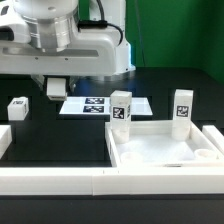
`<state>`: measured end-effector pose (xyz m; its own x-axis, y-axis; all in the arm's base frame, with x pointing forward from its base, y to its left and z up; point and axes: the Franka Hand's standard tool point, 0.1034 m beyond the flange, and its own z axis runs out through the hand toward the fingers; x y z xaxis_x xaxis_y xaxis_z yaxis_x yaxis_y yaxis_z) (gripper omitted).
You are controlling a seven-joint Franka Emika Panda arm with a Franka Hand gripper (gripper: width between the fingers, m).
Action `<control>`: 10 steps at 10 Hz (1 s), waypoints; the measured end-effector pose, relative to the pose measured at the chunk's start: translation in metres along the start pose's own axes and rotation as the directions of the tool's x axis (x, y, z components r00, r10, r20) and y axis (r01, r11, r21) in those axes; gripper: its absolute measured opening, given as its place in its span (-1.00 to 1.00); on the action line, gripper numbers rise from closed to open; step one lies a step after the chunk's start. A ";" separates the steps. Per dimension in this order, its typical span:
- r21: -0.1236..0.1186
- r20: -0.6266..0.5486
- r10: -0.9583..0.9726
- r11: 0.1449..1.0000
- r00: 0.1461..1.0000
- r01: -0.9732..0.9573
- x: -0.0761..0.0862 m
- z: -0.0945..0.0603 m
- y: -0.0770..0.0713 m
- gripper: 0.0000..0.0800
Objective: Assemble square table
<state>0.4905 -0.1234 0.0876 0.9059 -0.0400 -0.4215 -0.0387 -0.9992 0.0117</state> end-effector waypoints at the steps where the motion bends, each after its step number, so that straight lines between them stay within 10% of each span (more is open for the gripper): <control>1: -0.016 -0.101 -0.003 1.000 0.995 0.002 0.010 -0.003 0.003 -0.29; 5: 0.000 -0.334 0.014 1.000 0.943 -0.015 0.022 -0.028 -0.017 -0.29; 10: -0.093 -0.608 -0.027 0.995 0.794 -0.038 0.032 -0.033 -0.007 -0.29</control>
Offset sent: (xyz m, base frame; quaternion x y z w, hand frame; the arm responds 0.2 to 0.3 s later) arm 0.0288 0.0383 0.0219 0.0533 0.1461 0.0360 0.9872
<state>0.5333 -0.1177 0.1042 0.9763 -0.0084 0.2163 -0.0334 -0.9931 0.1122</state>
